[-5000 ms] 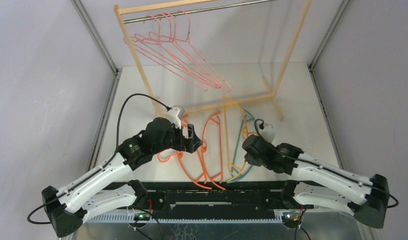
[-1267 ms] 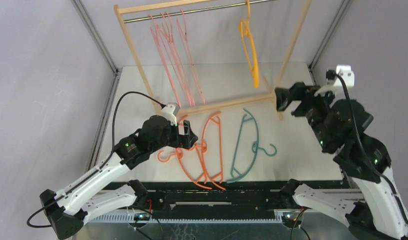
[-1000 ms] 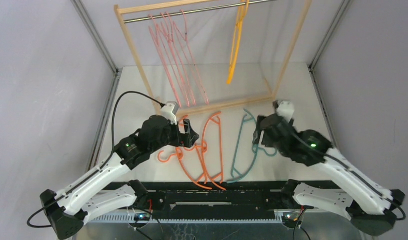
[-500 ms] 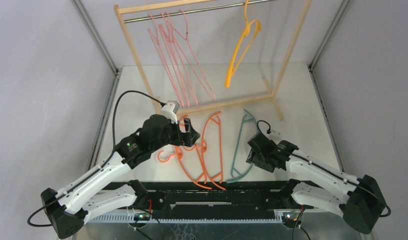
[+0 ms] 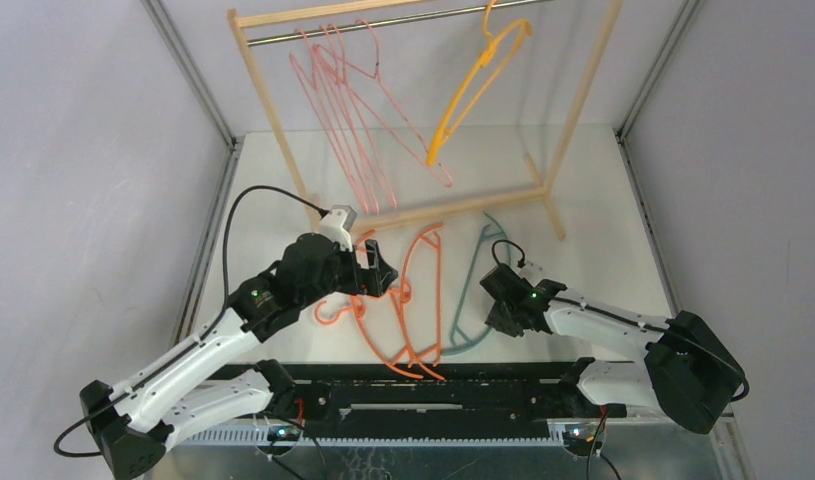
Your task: Organize the hangers
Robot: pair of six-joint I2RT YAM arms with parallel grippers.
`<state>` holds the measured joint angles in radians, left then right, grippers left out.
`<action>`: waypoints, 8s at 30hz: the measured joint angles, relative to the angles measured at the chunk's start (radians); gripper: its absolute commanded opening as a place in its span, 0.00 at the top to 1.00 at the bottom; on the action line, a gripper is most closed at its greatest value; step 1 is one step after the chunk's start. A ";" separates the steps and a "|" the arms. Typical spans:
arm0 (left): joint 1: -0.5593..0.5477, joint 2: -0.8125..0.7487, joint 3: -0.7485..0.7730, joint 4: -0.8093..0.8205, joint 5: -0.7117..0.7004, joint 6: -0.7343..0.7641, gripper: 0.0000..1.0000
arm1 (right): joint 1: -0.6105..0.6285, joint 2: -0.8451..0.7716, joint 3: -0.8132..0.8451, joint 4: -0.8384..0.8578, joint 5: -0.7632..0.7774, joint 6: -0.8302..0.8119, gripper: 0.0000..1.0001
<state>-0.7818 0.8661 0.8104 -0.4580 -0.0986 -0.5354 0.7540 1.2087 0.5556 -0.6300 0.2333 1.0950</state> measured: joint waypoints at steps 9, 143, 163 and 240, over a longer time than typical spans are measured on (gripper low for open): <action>0.003 -0.010 -0.001 0.001 0.000 -0.006 0.02 | 0.001 -0.009 -0.035 0.094 0.005 0.029 1.00; 0.039 0.003 -0.022 0.053 0.016 0.020 0.02 | -0.549 -0.114 0.415 -0.171 -0.100 -0.705 1.00; 0.039 0.006 0.014 0.057 0.024 0.031 0.02 | 0.240 0.125 0.913 -0.846 0.438 -0.414 1.00; -0.063 0.006 0.195 0.094 0.071 0.003 0.06 | 0.268 -0.270 0.890 -0.730 0.275 -0.541 1.00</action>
<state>-0.8452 0.8726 1.0050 -0.3641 -0.0280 -0.5327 1.0222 0.9382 1.4460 -1.3602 0.5083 0.5545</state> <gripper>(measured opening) 0.931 0.018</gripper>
